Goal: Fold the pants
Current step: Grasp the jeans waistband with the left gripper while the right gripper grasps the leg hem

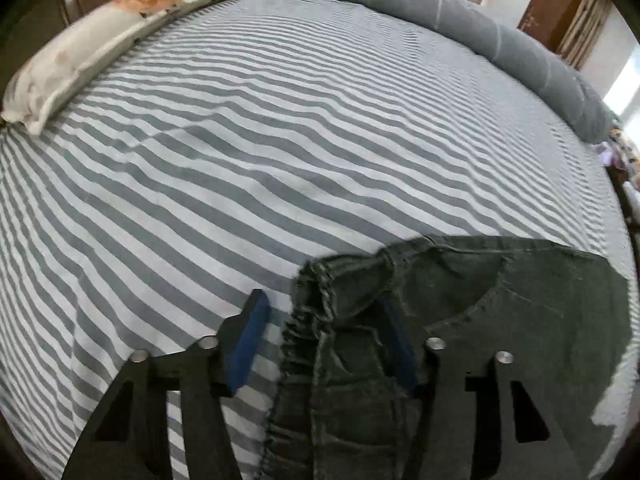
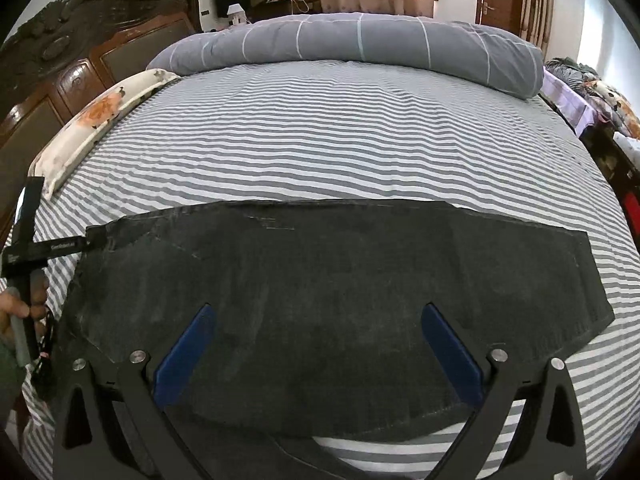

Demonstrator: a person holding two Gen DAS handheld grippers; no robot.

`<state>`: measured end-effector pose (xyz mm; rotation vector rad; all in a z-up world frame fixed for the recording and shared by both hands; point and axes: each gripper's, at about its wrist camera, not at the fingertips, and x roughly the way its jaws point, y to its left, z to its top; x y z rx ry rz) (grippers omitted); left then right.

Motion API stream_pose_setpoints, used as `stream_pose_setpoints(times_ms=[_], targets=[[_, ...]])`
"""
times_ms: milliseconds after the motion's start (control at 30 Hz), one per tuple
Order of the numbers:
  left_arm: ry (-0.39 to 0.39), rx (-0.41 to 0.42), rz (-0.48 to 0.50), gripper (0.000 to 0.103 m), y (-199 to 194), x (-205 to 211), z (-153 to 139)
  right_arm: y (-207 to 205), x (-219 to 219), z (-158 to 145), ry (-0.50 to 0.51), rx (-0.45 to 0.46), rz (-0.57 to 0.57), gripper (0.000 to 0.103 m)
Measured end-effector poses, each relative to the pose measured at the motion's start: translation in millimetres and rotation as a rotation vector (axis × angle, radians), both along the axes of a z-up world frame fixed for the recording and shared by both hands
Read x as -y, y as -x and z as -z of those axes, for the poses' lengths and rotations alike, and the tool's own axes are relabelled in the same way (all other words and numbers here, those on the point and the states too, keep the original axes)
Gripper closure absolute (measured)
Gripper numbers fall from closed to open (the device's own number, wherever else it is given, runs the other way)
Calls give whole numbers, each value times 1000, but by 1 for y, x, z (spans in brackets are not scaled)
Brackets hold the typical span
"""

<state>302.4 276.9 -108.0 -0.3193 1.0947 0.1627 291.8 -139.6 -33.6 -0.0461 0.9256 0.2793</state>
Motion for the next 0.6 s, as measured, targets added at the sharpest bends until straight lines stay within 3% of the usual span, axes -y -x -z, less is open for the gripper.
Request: stream_pose_setpoints(times_ms=[200,533,600], targets=[[7,53,-17,47,19,-20,-9,4,1,13,-6,-21,-6,1],[56,67,1,46,-9,-12,4,4,1,13,16,-20,-6,1],[59,70,15,52,-7,-6,3,3,1,12,20,-15,-1,1]])
